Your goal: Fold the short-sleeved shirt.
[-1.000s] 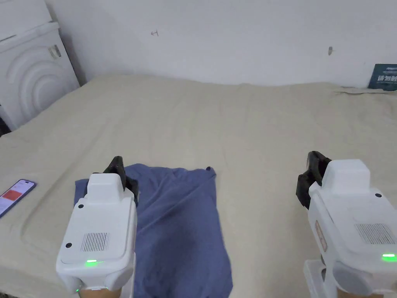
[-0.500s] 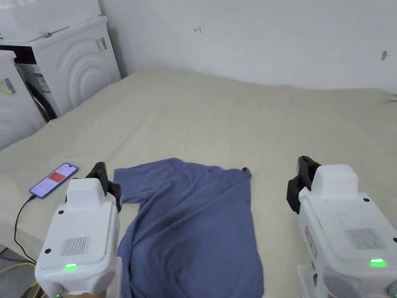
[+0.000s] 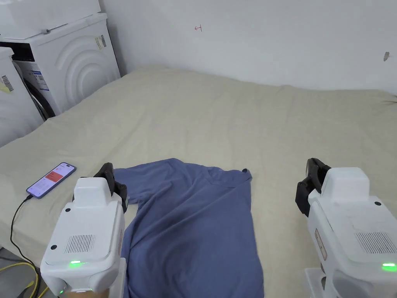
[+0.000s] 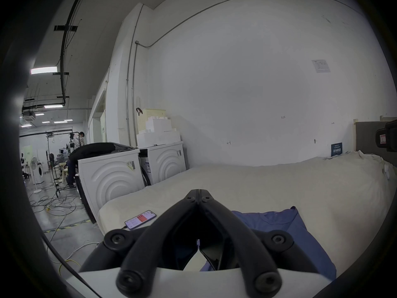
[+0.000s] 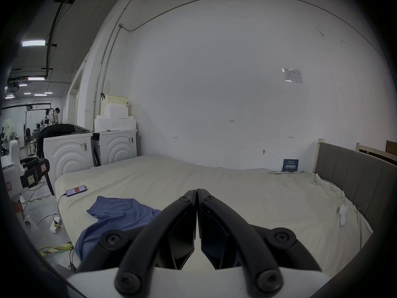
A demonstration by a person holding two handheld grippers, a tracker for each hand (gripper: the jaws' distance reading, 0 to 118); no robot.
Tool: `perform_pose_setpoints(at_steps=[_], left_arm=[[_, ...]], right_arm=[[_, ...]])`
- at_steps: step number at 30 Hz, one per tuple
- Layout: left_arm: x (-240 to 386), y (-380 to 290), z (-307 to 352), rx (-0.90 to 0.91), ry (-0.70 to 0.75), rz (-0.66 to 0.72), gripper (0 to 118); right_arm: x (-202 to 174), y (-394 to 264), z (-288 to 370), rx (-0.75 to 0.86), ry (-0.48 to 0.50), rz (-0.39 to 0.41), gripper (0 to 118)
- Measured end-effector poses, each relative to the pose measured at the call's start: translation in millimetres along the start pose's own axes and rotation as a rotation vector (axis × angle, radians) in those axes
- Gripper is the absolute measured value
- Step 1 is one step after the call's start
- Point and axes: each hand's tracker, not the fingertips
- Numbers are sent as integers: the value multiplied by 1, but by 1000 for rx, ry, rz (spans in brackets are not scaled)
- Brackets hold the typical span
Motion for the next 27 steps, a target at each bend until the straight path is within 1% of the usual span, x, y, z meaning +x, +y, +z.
perform_pose_setpoints(at_steps=[4,10,16,17,18,19,20,21,22,23,24,27], left_arm=[[12,-4,-19,-81,-53,-12,0],[33,-19,-60,-227,-172,22,0],[62,-43,-116,-527,-270,74,0],[67,-48,-125,-578,-283,69,4],[73,-56,-133,-602,-286,58,11],[78,-61,-141,-657,-305,36,22],[83,-67,-148,-702,-320,19,36],[88,-74,-154,-733,-332,16,61],[93,-76,-155,-785,-345,13,77],[97,-81,-158,-825,-347,22,88],[100,-88,-163,-874,-350,27,97],[106,-100,-168,-937,-349,32,98]], right_arm=[[5,-2,-5,-8,-11,0,1],[13,-7,-13,-25,-25,2,1],[24,-13,-20,-49,-59,-10,1],[26,-14,-21,-52,-66,-10,1],[29,-15,-22,-57,-72,-9,1],[31,-16,-23,-60,-77,-7,1],[34,-18,-23,-65,-85,-6,1],[36,-19,-24,-70,-91,-6,1],[38,-20,-24,-74,-95,-7,1],[41,-21,-25,-80,-101,-7,1],[44,-23,-25,-84,-107,-6,1],[51,-27,-24,-97,-121,-6,1]])
